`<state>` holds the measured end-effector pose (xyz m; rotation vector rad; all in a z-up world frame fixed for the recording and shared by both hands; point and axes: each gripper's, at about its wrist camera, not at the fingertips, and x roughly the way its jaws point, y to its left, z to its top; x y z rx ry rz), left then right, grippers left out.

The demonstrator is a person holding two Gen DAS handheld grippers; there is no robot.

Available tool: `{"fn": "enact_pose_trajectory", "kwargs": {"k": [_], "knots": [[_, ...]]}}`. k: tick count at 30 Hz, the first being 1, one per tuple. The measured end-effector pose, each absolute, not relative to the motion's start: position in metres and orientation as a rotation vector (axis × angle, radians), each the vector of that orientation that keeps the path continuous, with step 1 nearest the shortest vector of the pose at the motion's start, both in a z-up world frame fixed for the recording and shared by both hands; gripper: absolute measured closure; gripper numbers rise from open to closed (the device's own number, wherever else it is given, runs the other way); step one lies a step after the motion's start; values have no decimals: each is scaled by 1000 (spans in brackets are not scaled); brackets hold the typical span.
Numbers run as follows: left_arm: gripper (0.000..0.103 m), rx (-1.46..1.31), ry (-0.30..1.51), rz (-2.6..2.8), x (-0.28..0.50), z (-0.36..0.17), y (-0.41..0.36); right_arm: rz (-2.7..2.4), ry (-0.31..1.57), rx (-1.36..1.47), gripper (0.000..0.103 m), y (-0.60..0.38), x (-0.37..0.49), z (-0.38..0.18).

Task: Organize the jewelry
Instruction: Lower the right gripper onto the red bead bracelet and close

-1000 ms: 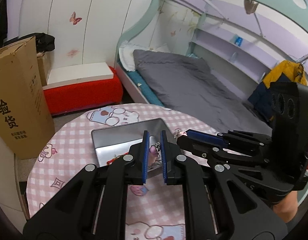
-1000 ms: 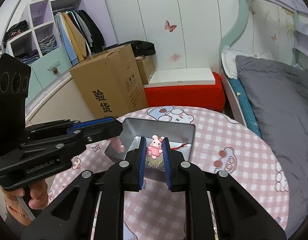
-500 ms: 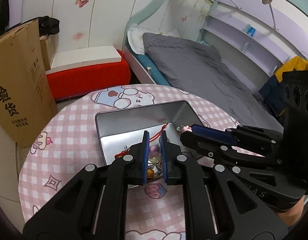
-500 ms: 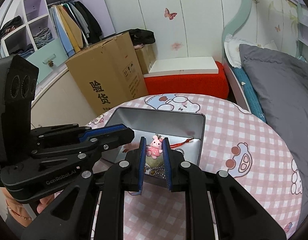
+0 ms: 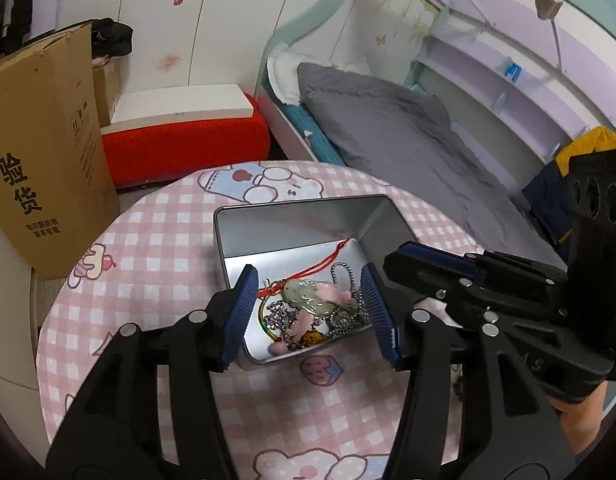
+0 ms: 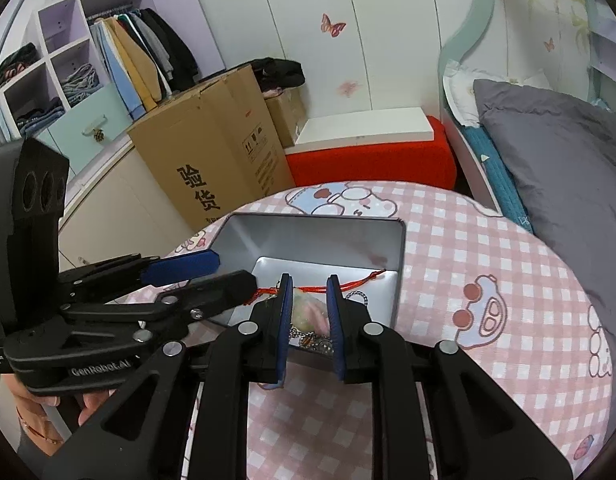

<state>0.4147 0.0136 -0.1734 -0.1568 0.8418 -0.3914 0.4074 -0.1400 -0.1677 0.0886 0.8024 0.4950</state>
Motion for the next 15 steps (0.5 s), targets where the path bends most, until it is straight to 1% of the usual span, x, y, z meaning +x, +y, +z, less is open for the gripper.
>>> {"fn": "enact_pose_trajectory", "kwargs": {"k": [2,4,10,15], "knots": [[50,-138,829,-382,408,-169,13,495,787,100,85,-146,402,-160],[50,-123,809,-375,399,-161,12,491,769,104,80,-151,395,-152],[48,-96,755,-378,367,-138,5,455,695,96,74,-178,359,-123],[48,-53,734,-406,335,-134,-16,413,679,91,73,-202,320,-119]]}}
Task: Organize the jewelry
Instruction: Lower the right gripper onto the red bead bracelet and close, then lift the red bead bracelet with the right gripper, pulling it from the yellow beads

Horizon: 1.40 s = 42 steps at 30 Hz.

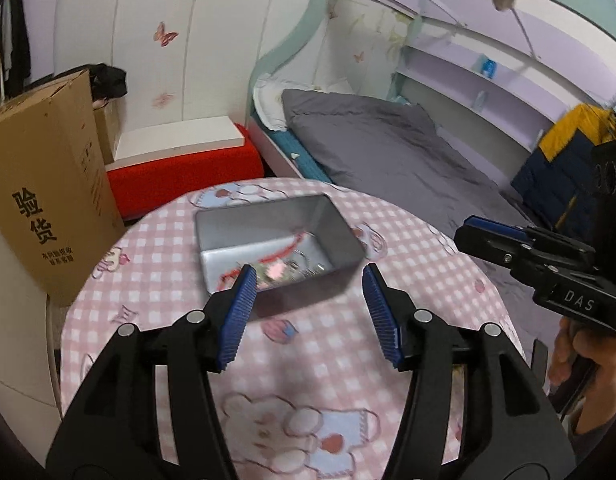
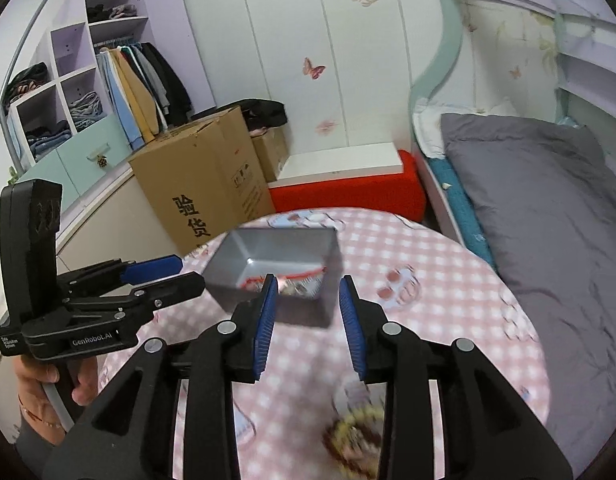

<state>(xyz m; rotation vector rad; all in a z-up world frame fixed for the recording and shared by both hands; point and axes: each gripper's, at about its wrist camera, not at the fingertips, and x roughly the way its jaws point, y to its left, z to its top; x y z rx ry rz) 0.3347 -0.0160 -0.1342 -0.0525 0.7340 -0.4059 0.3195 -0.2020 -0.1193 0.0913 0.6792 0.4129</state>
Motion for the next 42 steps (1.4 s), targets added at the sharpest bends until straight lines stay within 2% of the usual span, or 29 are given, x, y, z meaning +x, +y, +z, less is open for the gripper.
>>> {"fn": "enact_pose_trajectory", "kwargs": {"k": [9,14,21,23,24,26,27,42], "knots": [[48,23,809,-513,297,-169,-69,326,752,49,73,-230,265,-162],[48,-13,857,-500,288,-185,-67,353,824,-48,73,-219,256,-197],[48,-43,881,-473,277,-193,-55,345,833,-208,73,-204,257,-220],[48,-44,884,-471,276,-194,-53,340,841,-276,75,-200,257,-224],[48,-47,888,-473,276,-195,-53,346,846,-299,80,-198,257,-227],[48,-52,895,-475,277,-196,-54,361,854,-305,89,-199,257,-228],[48,-53,898,-477,277,-197,-55,363,860,-311,97,-199,257,-227],[48,-75,931,-590,278,-205,-97,466,714,38,97,-243,254,-157]]}}
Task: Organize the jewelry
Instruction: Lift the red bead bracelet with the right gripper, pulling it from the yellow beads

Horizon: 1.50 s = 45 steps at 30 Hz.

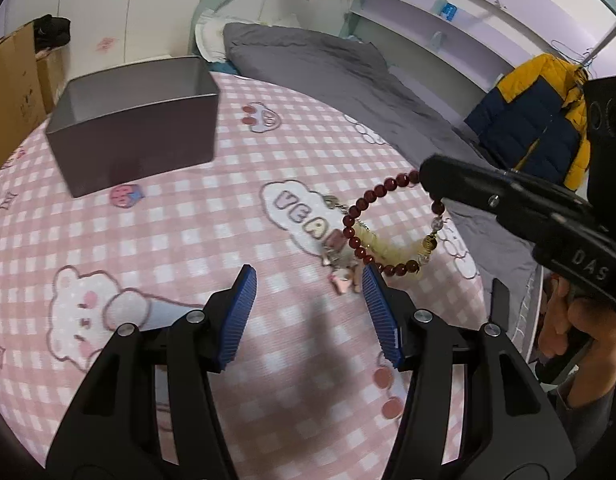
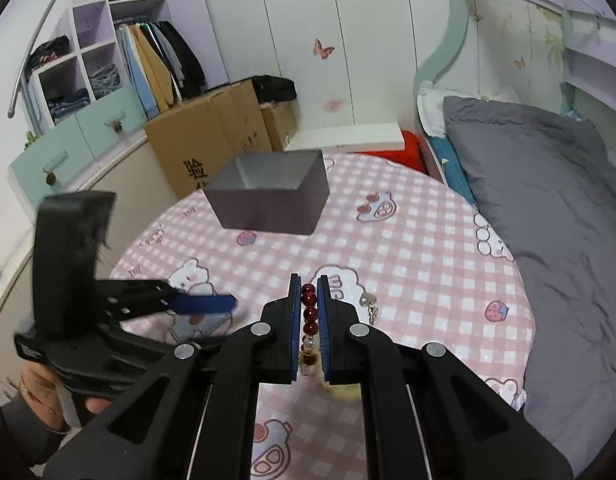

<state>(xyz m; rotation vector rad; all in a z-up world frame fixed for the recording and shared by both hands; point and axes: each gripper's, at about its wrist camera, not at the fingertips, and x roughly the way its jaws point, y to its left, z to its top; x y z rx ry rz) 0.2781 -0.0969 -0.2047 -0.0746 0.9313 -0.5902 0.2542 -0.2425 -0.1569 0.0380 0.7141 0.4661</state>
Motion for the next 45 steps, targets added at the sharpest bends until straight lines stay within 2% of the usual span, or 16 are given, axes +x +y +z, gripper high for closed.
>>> {"fn": "enact_pose_trajectory", "kwargs": {"k": [8,15,19,22,28,32,34,45], "knots": [[48,-95,951,-653,280,-209,-117,445,677,91,97,-258,257,-149],[48,-2,973,-634,280,-218,-142,383,682,103,97,-278,253,-158],[62,64,979,-612,273,-221,-148,372,697,116,97,-285,251,-168],[68,75,986,-601,270,-223,-149,367,711,118,97,-288,250,-175],[71,47,1011,-600,276,-229,-154,373,722,128,97,-290,249,-182],[86,19,1023,-604,282,-230,-154,375,735,128,97,-291,248,-186],[89,21,1025,-619,281,-231,-155,377,745,122,97,-289,247,-189],[89,-51,1061,-602,286,-231,-146,366,810,119,97,-285,250,-216]]}}
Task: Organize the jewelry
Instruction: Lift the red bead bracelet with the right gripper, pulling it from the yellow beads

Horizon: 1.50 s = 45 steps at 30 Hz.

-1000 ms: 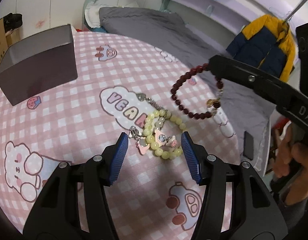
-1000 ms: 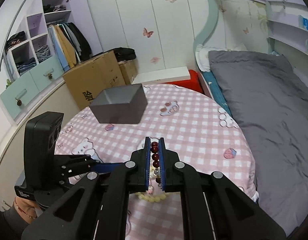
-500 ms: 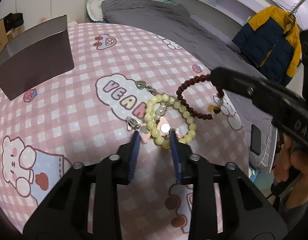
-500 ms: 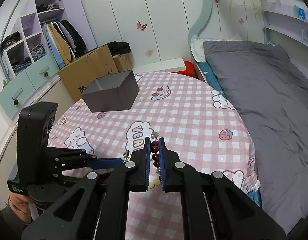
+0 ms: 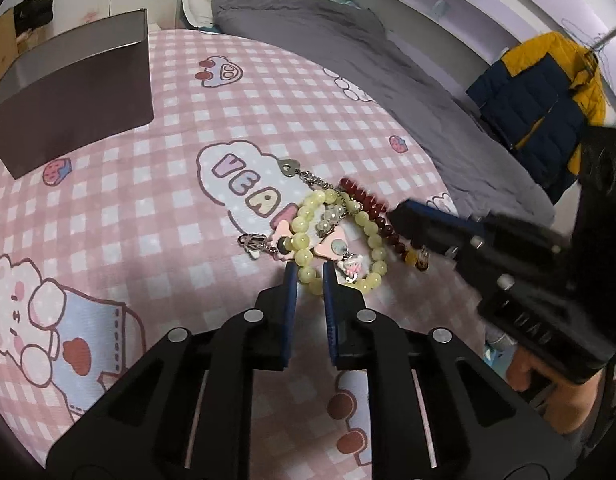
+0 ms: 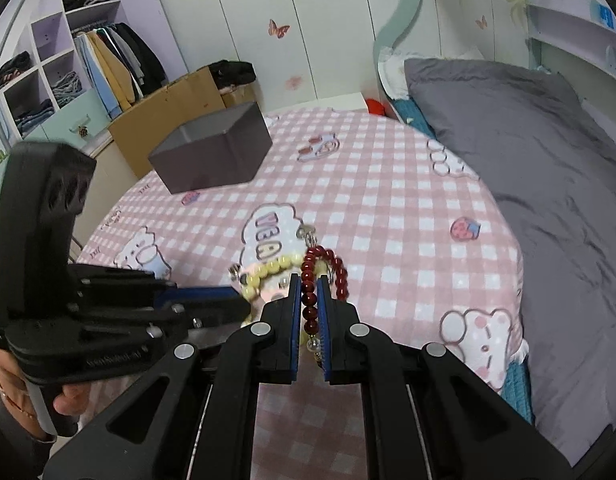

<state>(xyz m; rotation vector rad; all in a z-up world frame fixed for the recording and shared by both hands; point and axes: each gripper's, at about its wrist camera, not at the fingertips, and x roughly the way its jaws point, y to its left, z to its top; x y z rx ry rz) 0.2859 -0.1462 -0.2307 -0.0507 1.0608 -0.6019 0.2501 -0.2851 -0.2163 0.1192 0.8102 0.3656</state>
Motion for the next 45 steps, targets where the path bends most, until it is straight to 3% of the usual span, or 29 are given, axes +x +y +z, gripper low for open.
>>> {"fn": "enact_pose_trajectory", "kwargs": {"k": [11,15,17,40,45], "knots": [[84,-76,1097,-615,291,-235,-150,393,849,138,97,-275,252,-231],[72,-54,1088,-611,289,-232,-155,380,848,135,97,-275,251,-231],[62,-39,1077,-603,287,-231,-157,372,849,143,97,-279,251,-231],[66,93,1013,-601,284,-233,-176,333,828,155,97,-298,249,-227],[75,70,1018,-598,290,-232,-174,308,810,148,97,-300,249,-223]]}}
